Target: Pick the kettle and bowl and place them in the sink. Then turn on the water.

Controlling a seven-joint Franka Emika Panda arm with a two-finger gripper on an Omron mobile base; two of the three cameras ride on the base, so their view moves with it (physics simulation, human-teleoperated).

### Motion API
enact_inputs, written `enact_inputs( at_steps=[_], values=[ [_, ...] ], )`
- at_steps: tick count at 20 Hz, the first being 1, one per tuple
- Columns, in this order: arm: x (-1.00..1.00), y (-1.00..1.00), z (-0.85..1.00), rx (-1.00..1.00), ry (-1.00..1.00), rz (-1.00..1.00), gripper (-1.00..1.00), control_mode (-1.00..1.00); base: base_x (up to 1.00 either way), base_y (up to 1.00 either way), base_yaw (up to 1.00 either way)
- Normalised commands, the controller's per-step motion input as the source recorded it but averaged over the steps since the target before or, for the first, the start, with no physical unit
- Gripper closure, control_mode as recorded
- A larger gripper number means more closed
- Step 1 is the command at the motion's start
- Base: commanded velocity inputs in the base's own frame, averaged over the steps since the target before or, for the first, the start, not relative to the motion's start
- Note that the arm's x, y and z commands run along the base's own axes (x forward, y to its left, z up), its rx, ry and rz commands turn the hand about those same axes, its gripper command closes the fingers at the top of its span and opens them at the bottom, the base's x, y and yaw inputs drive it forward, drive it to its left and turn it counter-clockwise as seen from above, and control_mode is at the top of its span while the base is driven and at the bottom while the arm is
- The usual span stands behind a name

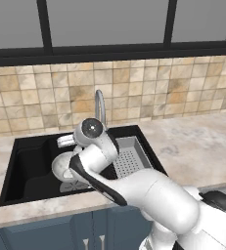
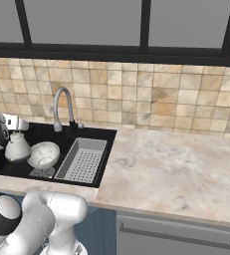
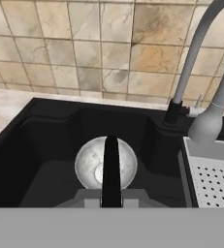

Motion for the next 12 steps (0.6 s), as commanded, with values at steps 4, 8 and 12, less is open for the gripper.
enact_inputs(
  at_steps=[4,8,12],
  values=[
    [0.37,0.00,-0.18,0.00,-0.03,0.00,1.00,-1.00,0.00,0.00,0.00],
    [0.39,0.00,-0.19,0.00,-0.02,0.00,1.00,-1.00,0.00,0.00,0.00],
    [0.38,0.00,-0.17,0.00,-0.01,0.00,1.00,-1.00,0.00,0.00,0.00]
  ],
)
